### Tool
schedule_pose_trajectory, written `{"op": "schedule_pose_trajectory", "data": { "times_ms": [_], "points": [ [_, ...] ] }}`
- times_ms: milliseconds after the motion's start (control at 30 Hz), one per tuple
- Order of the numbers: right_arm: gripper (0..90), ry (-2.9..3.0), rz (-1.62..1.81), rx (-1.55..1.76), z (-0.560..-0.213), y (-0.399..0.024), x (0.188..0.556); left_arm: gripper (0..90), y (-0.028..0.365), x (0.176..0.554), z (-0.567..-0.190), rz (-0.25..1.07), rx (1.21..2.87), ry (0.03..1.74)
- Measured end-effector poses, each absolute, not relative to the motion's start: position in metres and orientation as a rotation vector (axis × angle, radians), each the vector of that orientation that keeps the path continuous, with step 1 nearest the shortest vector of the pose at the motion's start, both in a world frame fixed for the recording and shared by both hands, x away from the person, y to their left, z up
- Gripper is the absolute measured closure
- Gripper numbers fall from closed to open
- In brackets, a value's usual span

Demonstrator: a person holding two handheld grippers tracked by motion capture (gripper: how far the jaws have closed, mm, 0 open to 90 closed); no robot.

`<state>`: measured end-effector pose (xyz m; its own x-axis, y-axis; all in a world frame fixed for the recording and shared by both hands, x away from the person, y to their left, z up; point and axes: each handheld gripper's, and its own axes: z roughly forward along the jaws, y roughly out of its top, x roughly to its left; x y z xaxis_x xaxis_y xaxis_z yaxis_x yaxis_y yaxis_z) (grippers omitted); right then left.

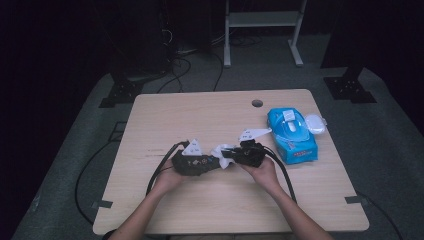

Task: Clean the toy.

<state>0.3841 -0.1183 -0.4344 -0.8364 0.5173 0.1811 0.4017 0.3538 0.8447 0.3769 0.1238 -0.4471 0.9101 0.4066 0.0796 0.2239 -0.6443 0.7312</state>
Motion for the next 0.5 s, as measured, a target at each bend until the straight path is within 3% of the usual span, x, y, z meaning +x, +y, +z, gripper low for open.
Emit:
{"op": "schedule_pose_trajectory", "data": {
  "times_ms": [500],
  "points": [
    [85.3, 2.437, 1.423, 0.881, -0.432, -0.142, 0.384, 63.1, 0.123, 0.380, -0.447, 0.295, 2.315, 0.445]
  ]
}}
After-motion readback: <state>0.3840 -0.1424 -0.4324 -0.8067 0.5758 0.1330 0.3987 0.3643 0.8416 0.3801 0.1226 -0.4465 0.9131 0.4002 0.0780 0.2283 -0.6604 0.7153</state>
